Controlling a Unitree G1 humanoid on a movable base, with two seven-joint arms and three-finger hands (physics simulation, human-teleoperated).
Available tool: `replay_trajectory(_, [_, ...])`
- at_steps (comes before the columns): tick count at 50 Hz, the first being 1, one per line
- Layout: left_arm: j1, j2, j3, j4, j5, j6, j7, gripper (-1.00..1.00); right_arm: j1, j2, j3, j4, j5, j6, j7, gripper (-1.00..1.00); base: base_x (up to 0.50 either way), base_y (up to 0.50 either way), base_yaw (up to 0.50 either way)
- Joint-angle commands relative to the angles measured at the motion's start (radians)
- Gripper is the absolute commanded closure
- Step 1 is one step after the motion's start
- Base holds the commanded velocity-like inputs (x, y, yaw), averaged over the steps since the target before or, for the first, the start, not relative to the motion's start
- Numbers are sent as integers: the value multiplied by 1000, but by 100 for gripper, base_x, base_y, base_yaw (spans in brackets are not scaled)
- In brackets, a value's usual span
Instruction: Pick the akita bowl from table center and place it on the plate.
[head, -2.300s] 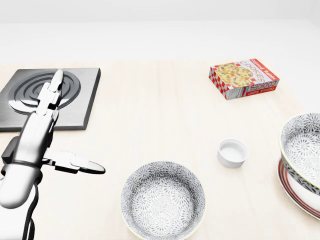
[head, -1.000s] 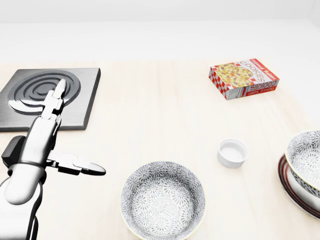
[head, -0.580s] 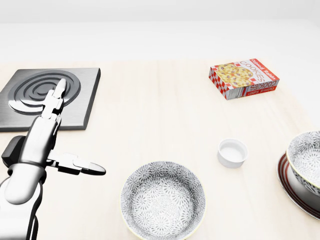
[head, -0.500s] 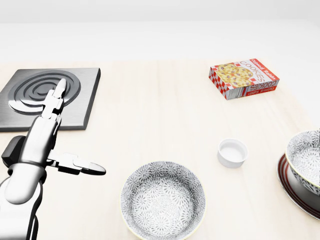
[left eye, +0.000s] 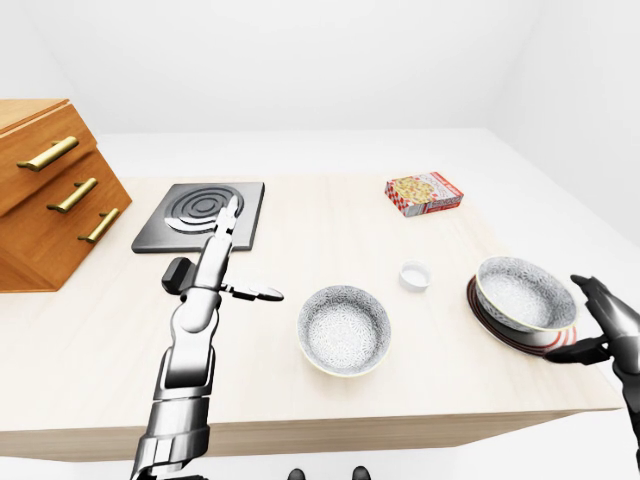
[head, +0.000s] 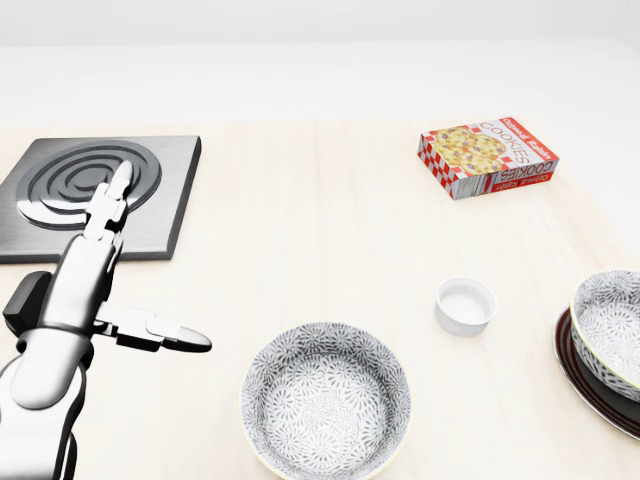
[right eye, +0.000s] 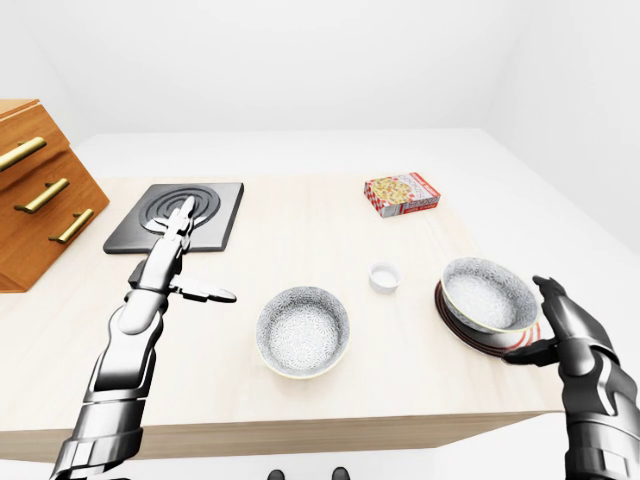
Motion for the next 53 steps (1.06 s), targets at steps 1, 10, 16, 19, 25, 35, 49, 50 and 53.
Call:
replay_trajectory(1, [3,-2,-1,8,0,0,4,-100,14,-9,-9,1,57,0,4,-100,0,0,0])
replay_trajectory(10, [6,0,2,5,-2,0,3,-100,84,16,-91,-217,54,0,108,-100,0,0,0])
replay_trajectory(16, [3,-1,1,-8,-2,0,0,-100,160,40,-226,-458,41,0,285,-100,0,0,0])
replay_trajectory(19, [0,0,1,-17,-2,0,-2,-100,190,61,-306,-625,27,0,424,-100,0,0,0])
replay_trajectory(25, [-6,2,2,-38,-2,0,-9,-100,189,87,-408,-855,3,61,590,-100,0,0,0])
replay_trajectory(35, [-20,4,3,-44,-8,0,-15,-100,43,53,-416,-1171,46,175,590,-100,0,0,0])
replay_trajectory(49, [40,-56,-32,-225,-45,0,-23,-100,-117,258,-158,-1371,374,175,440,-100,0,0,0])
replay_trajectory(50, [42,-60,-38,-242,-45,0,-25,-100,-121,281,-142,-1375,399,175,396,-100,0,0,0])
replay_trajectory(53, [32,-69,-41,-261,-62,0,-21,-100,-114,347,-77,-1395,469,175,299,-100,0,0,0])
